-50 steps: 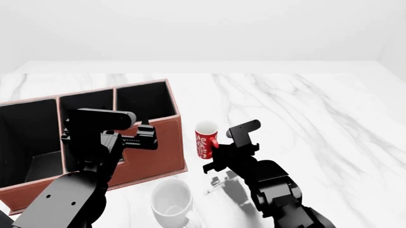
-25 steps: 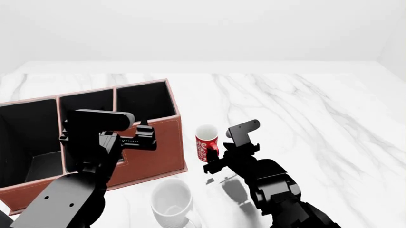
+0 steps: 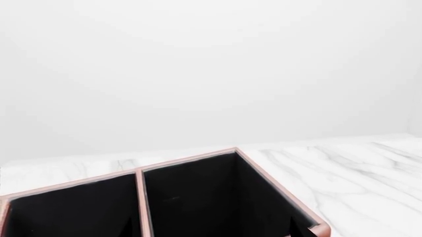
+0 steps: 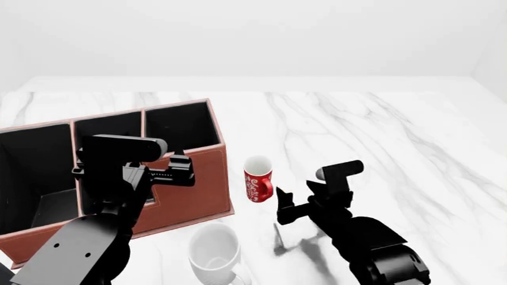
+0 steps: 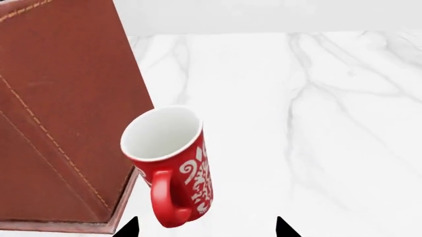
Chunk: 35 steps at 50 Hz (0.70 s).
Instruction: Pick up the red mug and place it to the right of the caddy.
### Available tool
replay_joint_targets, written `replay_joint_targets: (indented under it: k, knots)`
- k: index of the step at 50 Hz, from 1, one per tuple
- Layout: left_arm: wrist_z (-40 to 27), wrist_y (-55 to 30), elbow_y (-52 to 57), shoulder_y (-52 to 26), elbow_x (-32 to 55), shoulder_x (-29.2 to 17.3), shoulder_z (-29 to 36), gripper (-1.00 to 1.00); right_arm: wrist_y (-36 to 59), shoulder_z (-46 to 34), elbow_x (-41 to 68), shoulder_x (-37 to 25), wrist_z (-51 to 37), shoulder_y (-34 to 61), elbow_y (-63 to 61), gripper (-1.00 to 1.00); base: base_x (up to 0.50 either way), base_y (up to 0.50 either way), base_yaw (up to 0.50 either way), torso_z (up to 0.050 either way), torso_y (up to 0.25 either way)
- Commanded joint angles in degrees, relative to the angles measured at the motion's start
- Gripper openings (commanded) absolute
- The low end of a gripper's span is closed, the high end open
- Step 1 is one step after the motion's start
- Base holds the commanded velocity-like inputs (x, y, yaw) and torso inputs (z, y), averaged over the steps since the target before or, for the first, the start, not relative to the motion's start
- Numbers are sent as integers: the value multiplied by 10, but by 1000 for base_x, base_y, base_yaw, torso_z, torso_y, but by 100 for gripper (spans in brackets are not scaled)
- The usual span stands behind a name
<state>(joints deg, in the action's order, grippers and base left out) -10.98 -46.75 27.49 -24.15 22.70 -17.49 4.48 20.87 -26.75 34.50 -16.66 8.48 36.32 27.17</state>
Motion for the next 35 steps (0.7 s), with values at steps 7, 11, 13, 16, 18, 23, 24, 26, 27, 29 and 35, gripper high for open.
replay_joint_targets:
  k: [7, 11, 13, 16, 18, 23, 24, 26, 27, 29, 35]
  knots:
    - [-4, 3, -3, -1, 1, -3, 2, 100, 46, 145, 120, -154, -91, -174, -360, 100, 0, 0, 0, 0, 0]
    - [-5, 2, -3, -1, 1, -4, 4, 100, -2, 183, 85, -142, -162, -195, -393, 100, 0, 0, 0, 0, 0]
    - [-5, 4, -5, -1, 0, -4, 6, 100, -20, 195, 89, -142, -164, -211, -418, 100, 0, 0, 0, 0, 0]
    - [-6, 2, -2, -2, 2, -4, 6, 100, -36, 186, 55, -143, -180, -229, -447, 100, 0, 0, 0, 0, 0]
    - [-6, 2, -2, -2, 3, -4, 5, 100, -52, 182, 32, -143, -186, -241, -465, 100, 0, 0, 0, 0, 0]
    - [-8, -1, 3, -3, 4, -5, 8, 100, -74, 185, 30, -141, -186, -259, -501, 100, 0, 0, 0, 0, 0]
    - [-8, -3, 4, -4, 5, -5, 8, 100, -71, 185, 32, -141, -188, -260, -506, 100, 0, 0, 0, 0, 0]
    - [-9, -4, 6, -4, 5, -6, 9, 100, -77, 186, 29, -140, -189, -262, -511, 100, 0, 0, 0, 0, 0]
    - [-9, -4, 6, -5, 5, -6, 8, 100, -76, 188, 32, -141, -191, -263, -519, 100, 0, 0, 0, 0, 0]
    - [-10, -2, 5, -3, 4, -6, 10, 100, -80, 187, 25, -141, -193, -264, -523, 100, 0, 0, 0, 0, 0]
    - [-10, -3, 5, -5, 6, -6, 13, 100, -77, 191, 32, -145, -197, -260, -538, 100, 0, 0, 0, 0, 0]
